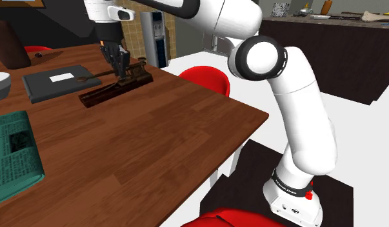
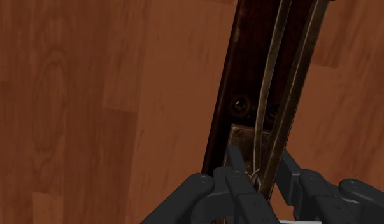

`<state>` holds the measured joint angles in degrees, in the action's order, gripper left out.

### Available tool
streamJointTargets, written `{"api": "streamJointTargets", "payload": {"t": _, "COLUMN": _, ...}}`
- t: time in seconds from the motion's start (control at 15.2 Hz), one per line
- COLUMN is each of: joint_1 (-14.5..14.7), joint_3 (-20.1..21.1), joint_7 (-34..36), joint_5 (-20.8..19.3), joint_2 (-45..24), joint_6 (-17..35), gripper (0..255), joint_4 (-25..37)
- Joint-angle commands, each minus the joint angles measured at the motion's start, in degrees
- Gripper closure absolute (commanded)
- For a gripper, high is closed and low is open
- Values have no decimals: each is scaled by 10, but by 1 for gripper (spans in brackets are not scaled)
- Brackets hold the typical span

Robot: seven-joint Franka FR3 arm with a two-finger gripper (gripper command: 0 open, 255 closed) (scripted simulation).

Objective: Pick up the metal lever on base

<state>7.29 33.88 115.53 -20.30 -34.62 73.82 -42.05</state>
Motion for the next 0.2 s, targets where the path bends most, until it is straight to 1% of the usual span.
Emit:
{"api": "streamJointTargets", "payload": {"t": 0.0, "joint_1": 37, "joint_3": -11, "joint_7": -8, "joint_5": -18, "joint_2": -36, "joint_6": -47, "gripper": 255, "joint_4": 89}}
{"api": "streamJointTargets", "payload": {"t": 0.13, "joint_1": 43, "joint_3": -14, "joint_7": -10, "joint_5": -20, "joint_2": -42, "joint_6": -54, "gripper": 255, "joint_4": 103}}
